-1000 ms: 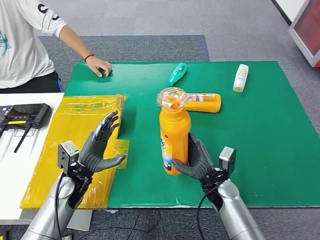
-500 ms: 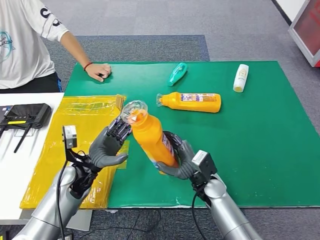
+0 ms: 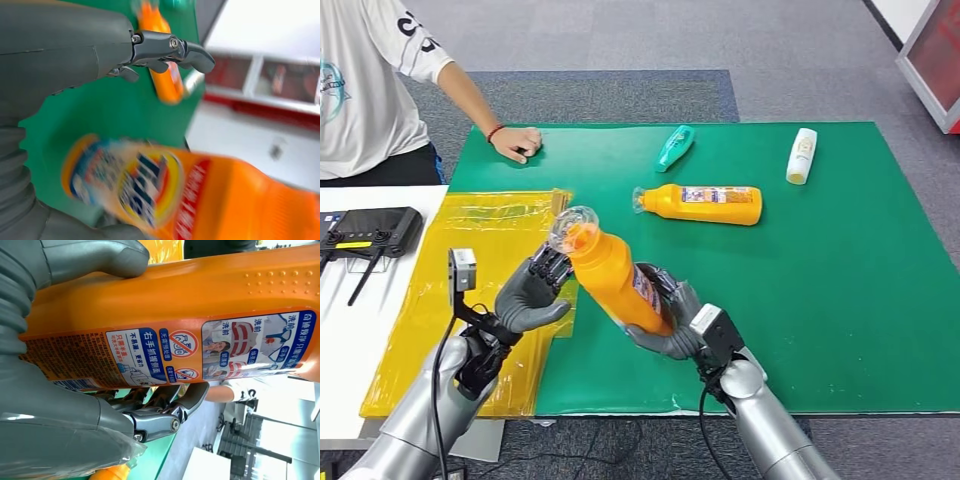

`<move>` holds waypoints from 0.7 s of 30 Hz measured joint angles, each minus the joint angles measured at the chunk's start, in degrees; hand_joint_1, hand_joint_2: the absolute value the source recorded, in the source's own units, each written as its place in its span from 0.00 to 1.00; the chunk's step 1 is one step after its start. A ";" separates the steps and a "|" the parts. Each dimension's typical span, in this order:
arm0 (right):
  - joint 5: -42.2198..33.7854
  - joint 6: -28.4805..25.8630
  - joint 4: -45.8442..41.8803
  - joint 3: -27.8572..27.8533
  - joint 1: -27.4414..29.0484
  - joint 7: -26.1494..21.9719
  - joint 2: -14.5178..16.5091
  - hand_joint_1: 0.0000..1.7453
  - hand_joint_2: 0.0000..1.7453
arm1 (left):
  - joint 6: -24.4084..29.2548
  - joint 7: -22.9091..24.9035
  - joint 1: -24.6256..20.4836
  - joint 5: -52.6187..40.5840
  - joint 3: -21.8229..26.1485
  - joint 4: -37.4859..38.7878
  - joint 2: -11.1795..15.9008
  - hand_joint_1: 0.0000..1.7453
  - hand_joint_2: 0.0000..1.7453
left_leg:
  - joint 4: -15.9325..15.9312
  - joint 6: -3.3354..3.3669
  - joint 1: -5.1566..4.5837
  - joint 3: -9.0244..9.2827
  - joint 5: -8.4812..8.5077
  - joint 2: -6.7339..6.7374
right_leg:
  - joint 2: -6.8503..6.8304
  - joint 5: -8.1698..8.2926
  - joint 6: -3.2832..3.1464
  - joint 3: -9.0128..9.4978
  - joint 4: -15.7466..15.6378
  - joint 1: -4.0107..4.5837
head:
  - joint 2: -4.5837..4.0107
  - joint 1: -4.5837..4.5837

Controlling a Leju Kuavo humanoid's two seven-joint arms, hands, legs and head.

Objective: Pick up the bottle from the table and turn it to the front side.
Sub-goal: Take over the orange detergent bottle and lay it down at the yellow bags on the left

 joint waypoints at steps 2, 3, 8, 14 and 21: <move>0.05 -0.21 -0.04 -0.01 0.01 0.17 0.00 1.00 1.00 | 5.08 -2.15 -0.11 -6.52 -0.03 0.20 0.14 0.00 1.00 | 0.00 -0.01 0.00 0.00 0.01 0.00 | 0.00 0.00 0.00 0.00 0.00 0.00 | 0.00 0.01; 0.09 -0.29 -0.07 -0.01 0.01 0.29 0.00 1.00 1.00 | 7.48 -2.93 -0.20 -9.51 -0.04 0.24 0.17 0.00 1.00 | 0.00 -0.01 0.00 0.00 0.01 0.00 | 0.00 0.00 0.00 0.00 0.00 0.00 | 0.00 0.01; 0.37 -0.46 -0.09 0.09 0.04 1.01 0.00 1.00 1.00 | 11.69 -3.99 -0.72 -15.55 -0.03 0.24 0.05 0.00 1.00 | 0.00 -0.01 0.00 0.00 0.01 0.00 | 0.00 0.00 0.00 0.00 0.00 0.00 | 0.00 0.01; 1.22 -0.75 0.08 0.83 0.01 1.25 0.01 1.00 1.00 | 10.14 -4.08 -1.59 -15.41 0.02 0.02 -0.37 0.00 1.00 | 0.00 -0.01 0.00 -0.01 0.01 0.00 | 0.00 0.00 0.00 0.00 0.00 0.00 | 0.00 0.01; 1.07 -0.72 0.91 1.49 -0.40 0.98 0.16 1.00 1.00 | 4.45 -2.45 -2.59 -9.56 -0.01 -0.03 -1.12 0.00 1.00 | 0.00 -0.01 0.00 0.00 0.01 0.00 | 0.00 0.00 0.00 0.00 0.00 0.00 | 0.00 0.01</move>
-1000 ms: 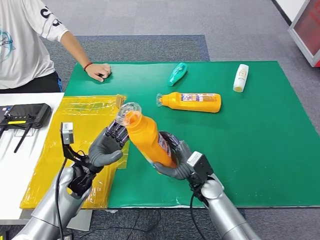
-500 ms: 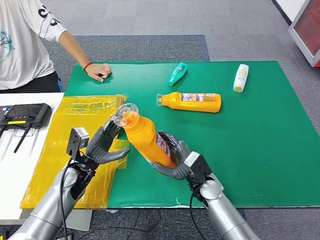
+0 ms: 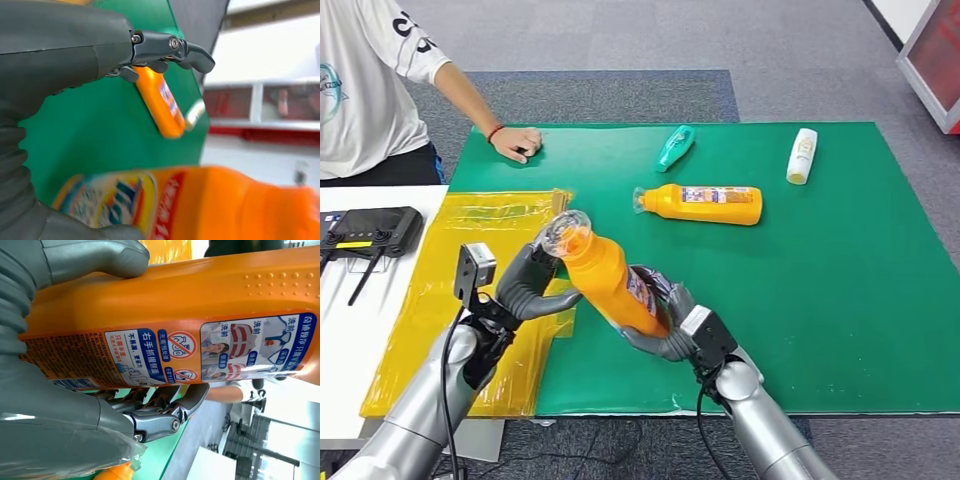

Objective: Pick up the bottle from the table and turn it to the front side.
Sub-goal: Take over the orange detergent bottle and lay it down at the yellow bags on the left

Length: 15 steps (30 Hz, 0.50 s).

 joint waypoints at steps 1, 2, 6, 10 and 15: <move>-0.03 0.09 0.20 0.05 -0.19 -0.09 0.02 1.00 1.00 | -2.36 0.94 -0.14 2.73 -0.05 0.01 -0.09 0.00 1.00 | 0.00 0.00 0.00 0.00 0.00 0.00 | 0.00 0.00 0.00 0.00 0.00 0.00 | 0.00 0.00; -0.05 0.22 0.40 0.13 -0.39 -0.21 0.06 1.00 1.00 | -5.24 2.13 -0.29 6.20 -0.20 0.02 -0.14 0.00 1.00 | 0.00 0.00 0.00 0.00 0.00 0.00 | 0.00 0.00 0.00 0.00 0.00 0.00 | 0.00 0.00; -0.02 0.62 1.15 0.48 -1.20 -0.72 0.48 1.00 1.00 | -14.61 7.25 -0.75 19.81 -1.37 0.26 -0.15 0.00 1.00 | 0.00 0.00 0.00 0.00 0.00 0.00 | 0.00 0.00 0.00 0.00 0.00 0.00 | 0.00 -0.01; 0.05 0.48 2.05 0.86 -2.15 -1.00 0.68 1.00 1.00 | -17.17 10.51 -1.13 25.96 -2.72 1.05 0.19 0.00 1.00 | 0.00 0.00 0.00 0.00 0.00 0.00 | 0.00 0.00 0.00 -0.01 0.00 0.00 | 0.00 0.01; 0.09 0.20 3.06 0.95 -2.92 -1.09 0.81 1.00 1.00 | -17.83 11.42 -1.86 27.33 -3.90 2.35 0.90 0.00 1.00 | 0.00 0.00 0.00 -0.01 0.00 0.00 | 0.00 0.00 0.00 0.00 0.00 0.00 | 0.00 0.01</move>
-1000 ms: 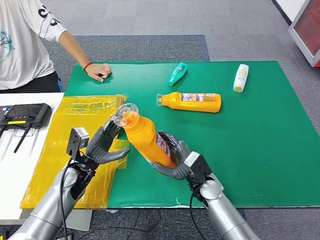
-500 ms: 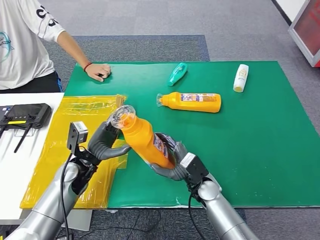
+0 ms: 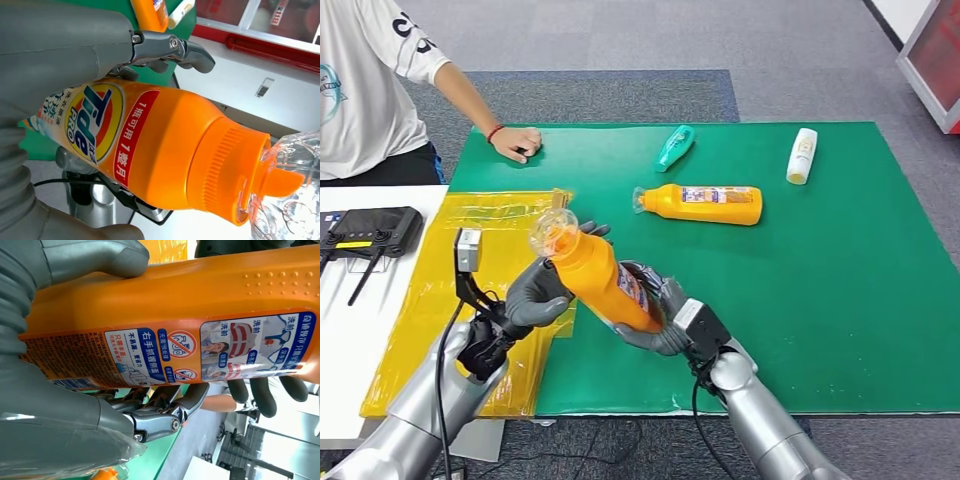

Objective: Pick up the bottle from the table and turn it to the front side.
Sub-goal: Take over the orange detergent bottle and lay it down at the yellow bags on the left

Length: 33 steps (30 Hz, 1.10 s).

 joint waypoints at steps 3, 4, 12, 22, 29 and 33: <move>0.06 0.00 0.34 0.22 -0.25 0.00 0.06 1.00 1.00 | 0.28 0.02 -0.40 -0.38 -0.39 0.63 0.25 0.00 1.00 | 0.00 0.00 0.00 0.00 0.00 0.00 | 0.00 0.00 0.00 0.00 0.00 0.00 | 0.00 -0.01; 0.08 0.00 0.39 0.31 -0.29 0.02 0.09 1.00 1.00 | 0.62 -0.02 -0.51 -0.75 -0.53 0.79 0.31 0.00 1.00 | 0.00 0.00 0.00 0.00 0.00 0.00 | 0.00 0.00 0.00 -0.01 0.00 0.00 | 0.00 -0.01; 0.35 0.19 1.23 0.91 -0.61 0.40 0.37 1.00 1.00 | 3.09 -1.63 -1.76 -4.20 -1.35 1.83 0.51 0.00 1.00 | 0.00 0.00 0.00 -0.01 0.00 0.00 | 0.00 0.00 0.00 -0.02 0.00 0.00 | 0.00 -0.01; 1.03 0.35 3.52 2.45 -1.51 1.48 0.97 1.00 1.00 | 5.44 -2.99 -3.65 -7.88 -2.01 1.97 0.19 0.00 1.00 | 0.00 -0.01 0.00 -0.01 0.01 0.00 | 0.00 0.00 -0.01 -0.03 0.00 0.00 | 0.00 -0.01; 1.43 -1.85 5.12 3.19 -2.26 2.50 1.44 1.00 1.00 | 6.07 -3.14 -3.72 -8.04 -2.12 1.97 0.10 0.00 1.00 | 0.00 -0.02 0.00 -0.01 0.01 0.00 | 0.00 0.00 -0.01 -0.03 0.01 0.00 | 0.00 -0.01; 1.48 -2.49 5.65 3.30 -2.51 2.83 1.65 1.00 1.00 | 6.10 -3.22 -3.67 -7.99 -2.10 1.97 0.11 0.00 1.00 | 0.00 -0.02 0.00 -0.01 0.01 0.00 | 0.00 0.00 -0.01 -0.03 0.01 0.00 | 0.00 0.00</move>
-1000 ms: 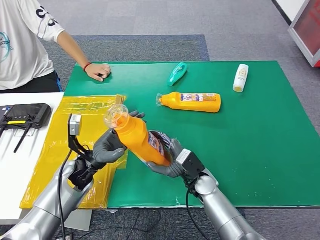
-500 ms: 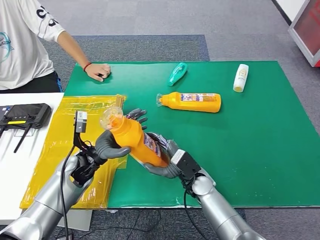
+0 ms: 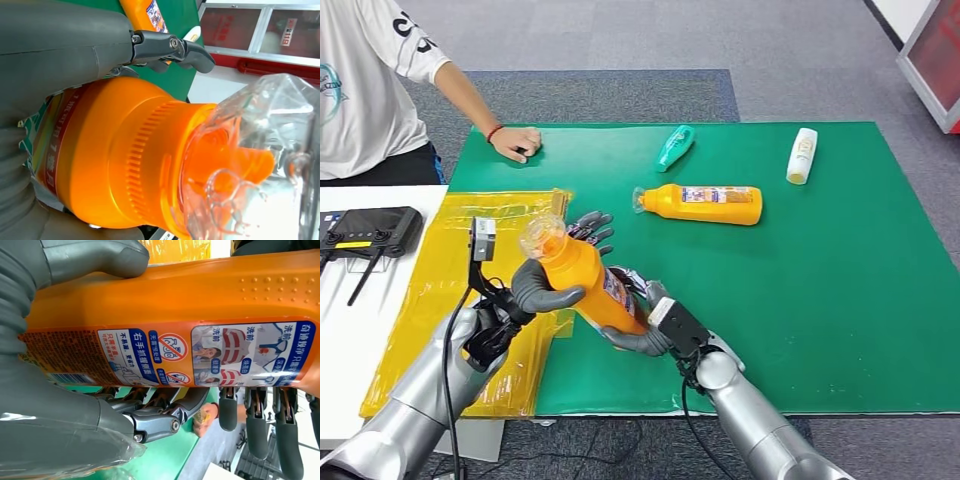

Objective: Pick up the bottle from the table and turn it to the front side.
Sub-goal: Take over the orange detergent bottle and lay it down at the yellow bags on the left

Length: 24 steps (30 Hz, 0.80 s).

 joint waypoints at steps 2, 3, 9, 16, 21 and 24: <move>-0.05 -0.34 0.04 -0.01 0.00 0.20 0.07 1.00 1.00 | 0.03 -0.01 0.05 0.03 0.00 0.00 0.01 0.00 1.00 | 0.00 0.00 0.00 0.00 0.00 0.00 | 0.00 0.00 0.00 0.00 0.00 0.00 | 0.00 -0.01; -0.12 -0.53 0.05 -0.02 0.01 0.28 0.09 1.00 1.00 | 0.04 -0.03 0.08 0.03 0.00 0.00 0.02 0.00 1.00 | 0.00 0.00 0.00 0.00 0.00 0.00 | 0.00 0.00 0.00 0.00 0.00 0.00 | 0.00 -0.01; -1.29 -0.88 0.01 -0.02 0.23 0.36 0.15 1.00 1.00 | 0.05 -0.31 0.35 0.05 0.01 0.00 0.09 0.00 1.00 | 0.00 0.00 0.00 0.00 0.00 0.00 | 0.00 0.00 0.00 0.00 0.00 0.00 | 0.00 -0.01; -2.42 -0.86 -1.35 -0.20 0.50 0.58 0.22 1.00 1.00 | -0.08 -0.36 0.72 0.29 0.03 0.00 0.10 0.00 1.00 | 0.00 0.00 0.00 -0.01 0.00 0.00 | 0.00 0.00 0.00 0.00 0.00 0.00 | 0.00 -0.01; -2.50 -0.86 -2.17 -0.21 0.60 0.89 0.22 1.00 1.00 | -0.13 -0.36 1.00 0.55 0.09 0.00 0.12 0.00 1.00 | 0.00 0.00 0.00 -0.01 0.00 0.00 | 0.00 0.00 0.00 0.00 0.00 0.00 | 0.00 -0.01; -2.45 -0.86 -2.21 -0.21 0.72 1.11 0.22 1.00 1.00 | -0.14 -0.36 1.09 0.56 0.17 0.00 0.12 0.00 1.00 | 0.00 0.00 0.00 -0.01 0.00 0.00 | 0.00 0.00 0.00 0.00 0.00 0.00 | 0.00 -0.01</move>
